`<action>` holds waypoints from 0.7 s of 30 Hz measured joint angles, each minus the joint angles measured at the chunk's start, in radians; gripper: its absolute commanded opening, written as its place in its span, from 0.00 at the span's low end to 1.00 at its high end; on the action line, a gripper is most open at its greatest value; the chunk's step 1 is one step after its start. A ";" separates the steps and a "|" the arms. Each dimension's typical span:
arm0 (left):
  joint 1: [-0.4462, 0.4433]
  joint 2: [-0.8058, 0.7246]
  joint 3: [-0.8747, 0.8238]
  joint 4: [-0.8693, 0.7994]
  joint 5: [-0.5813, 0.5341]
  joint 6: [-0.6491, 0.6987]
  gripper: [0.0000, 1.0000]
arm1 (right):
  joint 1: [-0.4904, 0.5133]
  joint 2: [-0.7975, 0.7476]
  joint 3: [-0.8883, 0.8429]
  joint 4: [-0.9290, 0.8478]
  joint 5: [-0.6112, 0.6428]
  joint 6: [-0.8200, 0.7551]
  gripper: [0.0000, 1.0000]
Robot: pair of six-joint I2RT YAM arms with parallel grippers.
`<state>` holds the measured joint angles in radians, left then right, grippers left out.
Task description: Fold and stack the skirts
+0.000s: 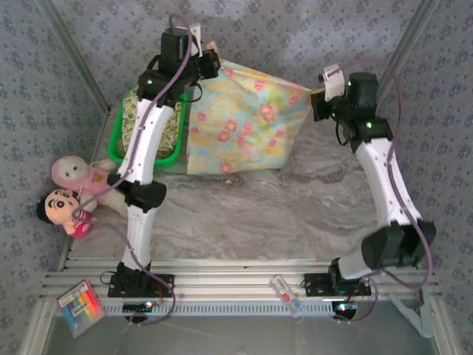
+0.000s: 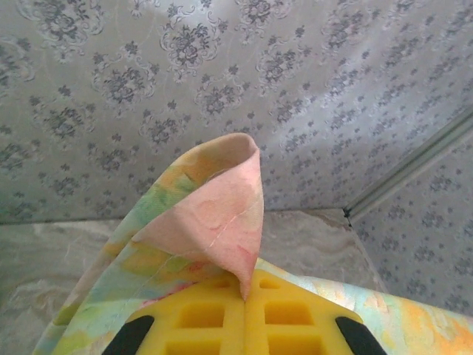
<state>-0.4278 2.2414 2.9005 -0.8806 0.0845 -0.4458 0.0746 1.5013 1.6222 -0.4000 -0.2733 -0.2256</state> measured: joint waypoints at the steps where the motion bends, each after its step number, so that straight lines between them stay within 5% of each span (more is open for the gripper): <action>1: 0.003 0.022 0.010 0.018 0.003 -0.001 0.00 | -0.009 0.037 0.040 -0.004 -0.001 -0.011 0.00; 8: 0.011 0.044 0.024 0.077 0.044 0.022 0.00 | -0.025 0.121 0.235 -0.060 0.025 -0.167 0.00; 14: -0.008 -0.035 -0.088 0.002 0.009 0.069 0.00 | 0.078 -0.104 -0.112 -0.002 0.167 -0.329 0.00; 19: -0.055 -0.320 -0.838 0.156 -0.041 0.032 0.04 | 0.266 -0.219 -0.496 -0.002 0.339 -0.373 0.00; 21: -0.065 -0.436 -1.213 0.240 -0.048 -0.043 0.13 | 0.358 -0.208 -0.621 -0.048 0.369 -0.336 0.30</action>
<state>-0.4927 1.8050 1.6878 -0.6403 0.0360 -0.4892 0.4324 1.2934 1.0012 -0.4480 0.0959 -0.5617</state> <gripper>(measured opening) 0.068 0.081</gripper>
